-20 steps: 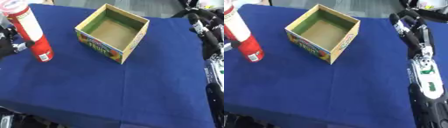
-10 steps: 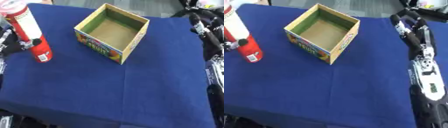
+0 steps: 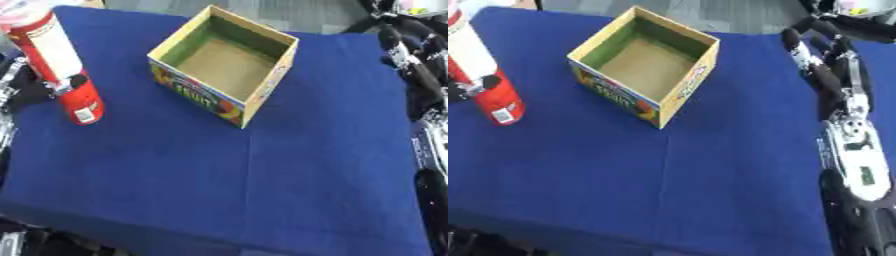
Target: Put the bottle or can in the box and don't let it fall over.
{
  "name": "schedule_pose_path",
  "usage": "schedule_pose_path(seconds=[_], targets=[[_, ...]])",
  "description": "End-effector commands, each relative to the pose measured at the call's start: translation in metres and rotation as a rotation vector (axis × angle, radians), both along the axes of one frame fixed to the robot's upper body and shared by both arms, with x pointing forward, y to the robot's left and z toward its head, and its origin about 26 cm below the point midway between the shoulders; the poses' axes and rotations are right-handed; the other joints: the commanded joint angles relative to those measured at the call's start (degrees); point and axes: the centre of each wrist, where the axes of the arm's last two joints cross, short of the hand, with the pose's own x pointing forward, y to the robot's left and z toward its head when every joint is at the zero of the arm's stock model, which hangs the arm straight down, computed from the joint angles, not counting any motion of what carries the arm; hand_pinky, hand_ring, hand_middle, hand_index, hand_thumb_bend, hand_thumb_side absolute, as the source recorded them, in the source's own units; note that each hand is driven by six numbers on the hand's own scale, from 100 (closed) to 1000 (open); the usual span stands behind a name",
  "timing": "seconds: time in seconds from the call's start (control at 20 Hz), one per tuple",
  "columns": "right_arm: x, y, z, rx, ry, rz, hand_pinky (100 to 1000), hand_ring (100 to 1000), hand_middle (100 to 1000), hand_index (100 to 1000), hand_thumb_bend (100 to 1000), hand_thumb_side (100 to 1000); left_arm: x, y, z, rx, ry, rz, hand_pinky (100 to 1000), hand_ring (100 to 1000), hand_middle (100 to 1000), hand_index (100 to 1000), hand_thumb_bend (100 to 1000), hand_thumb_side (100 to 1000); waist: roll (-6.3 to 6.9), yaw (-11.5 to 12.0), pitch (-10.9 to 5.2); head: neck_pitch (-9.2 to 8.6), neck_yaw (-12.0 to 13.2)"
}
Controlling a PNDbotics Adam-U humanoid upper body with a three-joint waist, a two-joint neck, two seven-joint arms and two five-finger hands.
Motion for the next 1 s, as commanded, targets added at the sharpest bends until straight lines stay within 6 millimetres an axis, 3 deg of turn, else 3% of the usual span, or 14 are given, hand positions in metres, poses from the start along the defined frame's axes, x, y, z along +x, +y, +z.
schedule_pose_path(seconds=[0.05,0.4,0.7,1.0], targets=[[0.0,0.001,0.011,-0.003,-0.036,0.015,761,967,1000,815,670,387,0.002,0.002,0.014,-0.016,-0.037,0.014,1000,941,688,652,669,384,0.17,0.0,-0.7,-0.78,0.3],[0.0,0.001,0.011,-0.001,-0.035,0.016,761,967,1000,815,669,386,0.002,0.003,0.013,-0.057,-0.03,0.016,1000,911,636,496,420,386,0.16,0.0,-0.7,-0.64,0.3],[0.0,0.001,0.011,-0.002,-0.036,0.015,762,967,1000,815,669,389,0.0,0.006,0.019,-0.043,-0.042,0.021,1000,900,626,469,306,353,0.26,0.1,-0.83,-0.48,0.0],[0.0,0.0,0.012,-0.005,-0.04,0.011,762,967,1000,816,669,394,-0.001,0.008,0.034,-0.023,-0.063,0.002,1000,897,624,453,248,350,0.42,0.3,-1.14,-0.17,-1.2]])
